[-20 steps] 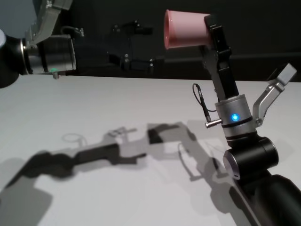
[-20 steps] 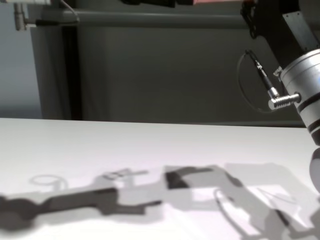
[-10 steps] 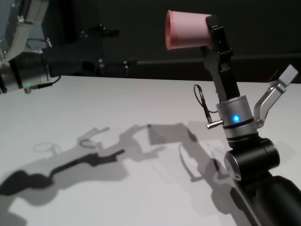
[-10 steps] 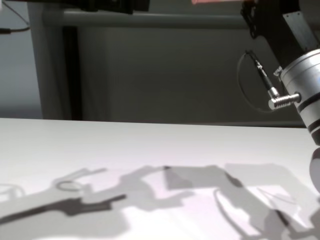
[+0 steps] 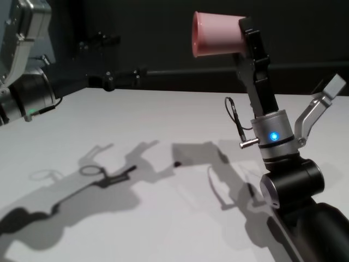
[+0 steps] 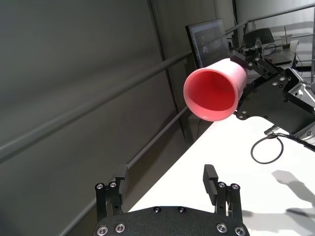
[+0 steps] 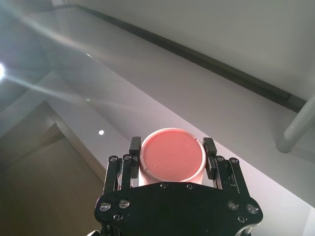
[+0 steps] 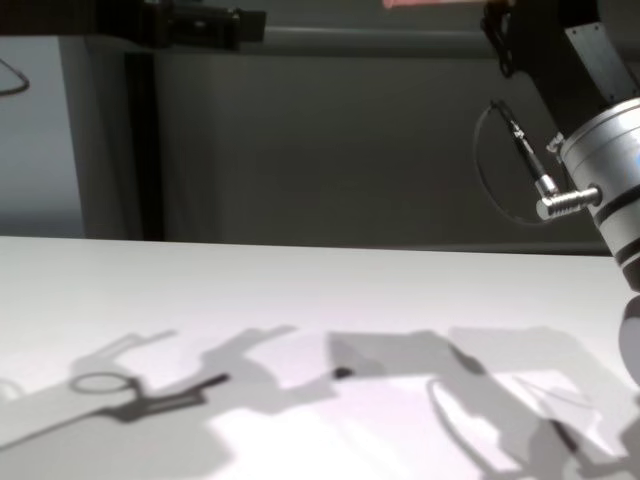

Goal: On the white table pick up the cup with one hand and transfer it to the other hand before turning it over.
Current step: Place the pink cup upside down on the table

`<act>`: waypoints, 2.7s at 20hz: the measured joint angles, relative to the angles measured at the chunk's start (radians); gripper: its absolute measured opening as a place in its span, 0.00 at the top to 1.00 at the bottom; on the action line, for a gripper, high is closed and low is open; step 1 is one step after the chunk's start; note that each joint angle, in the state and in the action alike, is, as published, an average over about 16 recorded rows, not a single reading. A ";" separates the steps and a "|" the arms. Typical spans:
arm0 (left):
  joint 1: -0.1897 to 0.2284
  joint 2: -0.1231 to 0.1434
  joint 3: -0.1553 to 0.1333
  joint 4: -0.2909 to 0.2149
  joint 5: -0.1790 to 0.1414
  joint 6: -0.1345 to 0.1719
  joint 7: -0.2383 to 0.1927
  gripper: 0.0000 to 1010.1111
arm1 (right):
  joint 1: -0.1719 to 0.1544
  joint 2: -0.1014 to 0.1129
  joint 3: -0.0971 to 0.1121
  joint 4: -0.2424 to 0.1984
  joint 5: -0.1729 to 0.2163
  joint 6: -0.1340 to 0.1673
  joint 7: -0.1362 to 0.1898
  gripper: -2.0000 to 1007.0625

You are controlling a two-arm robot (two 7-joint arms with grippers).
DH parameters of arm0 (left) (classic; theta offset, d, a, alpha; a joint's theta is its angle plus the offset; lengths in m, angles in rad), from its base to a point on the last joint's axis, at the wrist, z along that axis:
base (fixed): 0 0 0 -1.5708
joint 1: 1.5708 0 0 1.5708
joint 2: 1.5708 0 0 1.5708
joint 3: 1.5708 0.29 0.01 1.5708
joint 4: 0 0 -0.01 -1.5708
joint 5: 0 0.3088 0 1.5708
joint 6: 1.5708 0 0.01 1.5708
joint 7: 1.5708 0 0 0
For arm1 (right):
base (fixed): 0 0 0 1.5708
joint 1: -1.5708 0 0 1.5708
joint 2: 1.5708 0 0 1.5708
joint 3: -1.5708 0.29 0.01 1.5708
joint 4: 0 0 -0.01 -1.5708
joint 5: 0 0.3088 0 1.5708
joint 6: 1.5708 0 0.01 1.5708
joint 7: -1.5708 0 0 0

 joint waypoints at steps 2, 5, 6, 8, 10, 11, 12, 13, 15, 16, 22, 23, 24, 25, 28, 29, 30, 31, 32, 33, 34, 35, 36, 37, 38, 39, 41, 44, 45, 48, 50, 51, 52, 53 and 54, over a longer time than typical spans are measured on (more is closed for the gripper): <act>0.030 -0.009 -0.015 -0.005 -0.007 -0.005 0.032 0.01 | 0.000 0.000 0.000 0.000 0.000 0.000 0.000 0.27; 0.079 -0.027 -0.037 -0.008 -0.022 -0.017 0.075 0.01 | 0.000 0.000 0.000 0.000 0.000 0.000 0.000 0.27; 0.096 -0.033 -0.045 -0.008 -0.027 -0.022 0.089 0.01 | 0.000 0.000 0.000 0.000 0.000 0.000 0.000 0.27; 0.129 -0.044 -0.059 -0.008 -0.037 -0.033 0.112 0.01 | 0.000 0.000 0.000 0.000 0.000 0.000 0.000 0.27; 0.160 -0.053 -0.071 -0.009 -0.045 -0.043 0.131 0.01 | 0.000 0.000 0.000 0.000 0.000 0.000 0.000 0.27; 0.174 -0.056 -0.076 -0.009 -0.047 -0.048 0.139 0.01 | 0.000 0.000 0.000 0.000 0.000 0.000 0.000 0.27; 0.188 -0.059 -0.080 -0.009 -0.049 -0.053 0.146 0.01 | 0.000 0.000 0.000 0.000 0.000 0.000 0.000 0.27; 0.202 -0.060 -0.084 -0.010 -0.050 -0.057 0.152 0.01 | 0.000 0.000 0.000 0.000 0.000 0.000 0.000 0.27; 0.226 -0.061 -0.090 -0.012 -0.049 -0.063 0.162 0.01 | 0.000 0.000 0.000 0.000 0.000 0.000 0.000 0.27; 0.238 -0.061 -0.093 -0.014 -0.047 -0.065 0.167 0.01 | 0.000 0.000 0.000 0.000 0.000 0.000 0.000 0.27; 0.296 -0.048 -0.102 -0.028 -0.029 -0.060 0.184 0.01 | 0.000 0.000 0.000 0.000 0.000 0.000 0.000 0.27; 0.303 -0.045 -0.103 -0.030 -0.027 -0.057 0.186 0.01 | 0.000 0.000 0.000 0.000 0.000 0.000 0.000 0.27; 0.311 -0.043 -0.104 -0.032 -0.024 -0.054 0.189 0.01 | 0.000 0.000 0.000 0.000 0.000 0.000 0.000 0.27; 0.319 -0.041 -0.105 -0.034 -0.022 -0.051 0.191 0.01 | 0.000 0.000 0.000 0.000 0.000 0.000 0.000 0.27; 0.341 -0.038 -0.112 -0.041 -0.019 -0.043 0.198 0.01 | 0.000 0.000 0.000 0.000 0.000 0.000 0.000 0.27; 0.347 -0.038 -0.115 -0.042 -0.019 -0.040 0.201 0.01 | 0.000 0.000 0.000 0.000 0.000 0.000 0.000 0.27; 0.353 -0.038 -0.117 -0.044 -0.019 -0.038 0.203 0.01 | 0.000 0.000 0.000 0.000 0.000 0.000 0.000 0.27; 0.359 -0.038 -0.120 -0.045 -0.019 -0.037 0.205 0.01 | 0.000 0.000 0.000 0.000 0.000 0.000 0.000 0.27; 0.364 -0.039 -0.122 -0.046 -0.019 -0.036 0.206 0.01 | 0.000 0.000 0.000 0.000 0.000 0.000 0.000 0.27; 0.367 -0.039 -0.124 -0.047 -0.019 -0.035 0.207 0.01 | 0.000 0.000 0.000 0.000 0.000 0.000 0.000 0.27; 0.371 -0.040 -0.126 -0.048 -0.019 -0.034 0.208 0.01 | 0.000 0.000 0.000 0.000 0.000 0.000 0.000 0.27; 0.374 -0.040 -0.128 -0.049 -0.018 -0.033 0.209 0.01 | 0.000 0.000 0.000 0.000 0.000 0.000 0.000 0.27; 0.376 -0.041 -0.130 -0.049 -0.018 -0.033 0.210 0.01 | 0.000 0.000 0.000 0.000 0.000 0.000 0.000 0.27; 0.378 -0.041 -0.131 -0.050 -0.018 -0.033 0.211 0.01 | 0.000 0.000 0.000 0.000 0.000 0.000 0.000 0.27; 0.379 -0.042 -0.132 -0.050 -0.018 -0.033 0.211 0.01 | 0.000 0.000 0.000 0.000 0.000 0.000 0.000 0.27; 0.380 -0.043 -0.133 -0.050 -0.018 -0.032 0.211 0.01 | 0.000 0.000 0.000 0.000 0.000 0.000 0.000 0.27; 0.381 -0.044 -0.134 -0.050 -0.018 -0.033 0.210 0.01 | 0.000 0.000 0.000 0.000 0.000 0.000 0.000 0.27; 0.380 -0.045 -0.135 -0.050 -0.018 -0.033 0.210 0.01 | 0.000 0.000 0.000 0.000 0.000 0.000 0.000 0.27; 0.380 -0.045 -0.134 -0.049 -0.018 -0.033 0.210 0.01 | 0.000 0.000 0.000 0.000 0.000 0.000 0.000 0.27; 0.379 -0.044 -0.133 -0.049 -0.018 -0.033 0.210 0.01 | 0.000 0.001 0.000 -0.001 0.000 -0.001 -0.001 0.27; 0.378 -0.044 -0.133 -0.049 -0.018 -0.033 0.210 0.01 | -0.001 0.003 -0.001 -0.004 -0.003 -0.005 -0.005 0.27; 0.378 -0.044 -0.133 -0.049 -0.018 -0.033 0.210 0.01 | -0.002 0.005 -0.002 -0.006 -0.004 -0.007 -0.008 0.27; 0.377 -0.044 -0.133 -0.049 -0.018 -0.033 0.210 0.01 | -0.004 0.007 -0.003 -0.009 -0.007 -0.011 -0.011 0.27; 0.377 -0.044 -0.132 -0.049 -0.018 -0.033 0.210 0.01 | -0.006 0.010 -0.004 -0.013 -0.010 -0.016 -0.016 0.27; 0.377 -0.044 -0.132 -0.048 -0.018 -0.033 0.210 0.01 | -0.007 0.013 -0.006 -0.018 -0.014 -0.021 -0.020 0.27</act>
